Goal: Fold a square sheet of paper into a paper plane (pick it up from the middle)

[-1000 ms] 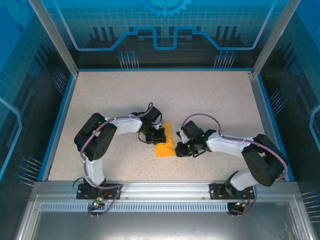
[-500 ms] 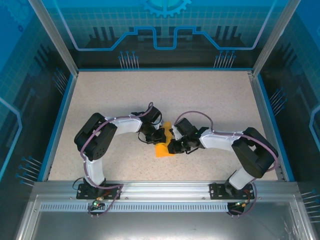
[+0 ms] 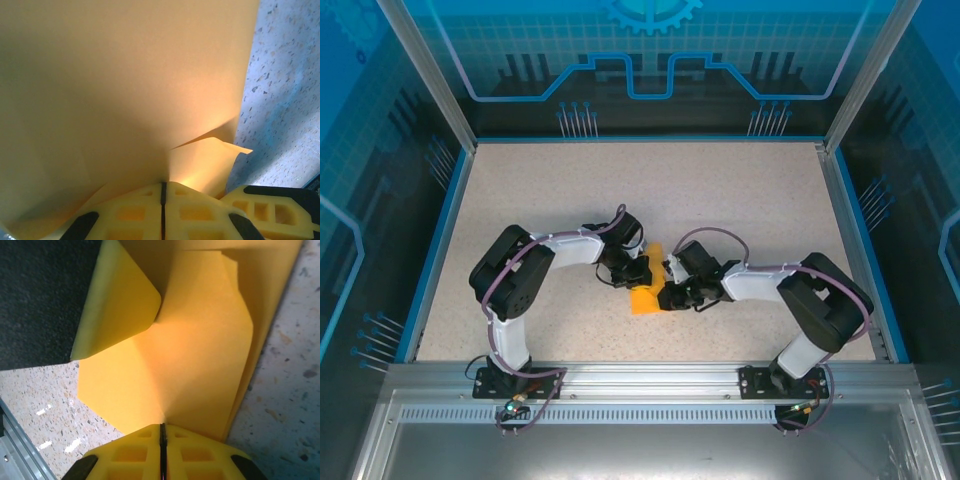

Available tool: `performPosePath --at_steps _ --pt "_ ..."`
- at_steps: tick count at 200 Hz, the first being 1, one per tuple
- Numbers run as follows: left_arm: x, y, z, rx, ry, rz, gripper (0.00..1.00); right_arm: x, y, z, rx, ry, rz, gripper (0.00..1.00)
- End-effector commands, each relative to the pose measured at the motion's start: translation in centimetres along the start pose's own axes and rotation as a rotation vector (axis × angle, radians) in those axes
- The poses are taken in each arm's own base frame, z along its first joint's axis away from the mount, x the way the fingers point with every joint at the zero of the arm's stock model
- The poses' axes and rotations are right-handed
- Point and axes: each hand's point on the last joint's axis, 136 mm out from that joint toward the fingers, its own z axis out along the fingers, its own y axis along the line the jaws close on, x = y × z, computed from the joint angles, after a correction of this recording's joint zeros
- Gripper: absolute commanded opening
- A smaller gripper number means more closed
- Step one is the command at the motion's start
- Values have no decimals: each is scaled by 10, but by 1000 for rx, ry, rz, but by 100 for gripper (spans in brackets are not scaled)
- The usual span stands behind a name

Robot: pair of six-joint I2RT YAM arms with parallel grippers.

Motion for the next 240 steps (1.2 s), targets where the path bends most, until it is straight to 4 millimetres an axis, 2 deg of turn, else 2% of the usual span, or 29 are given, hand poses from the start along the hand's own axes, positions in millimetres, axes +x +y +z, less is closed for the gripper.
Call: performPosePath --at_steps 1,66,91,142,240 --pt "8 66 23 -219 27 -59 8 41 -33 2 83 110 73 10" --pt "2 64 13 -201 7 -66 8 65 -49 -3 106 139 111 9" --pt "-1 63 7 -193 -4 -64 8 73 -62 -3 143 151 122 9" --pt "-7 72 -5 -203 -24 -69 8 79 -70 0 141 150 142 8" --pt "-20 83 -40 -192 -79 -82 9 75 -67 5 120 148 143 8"
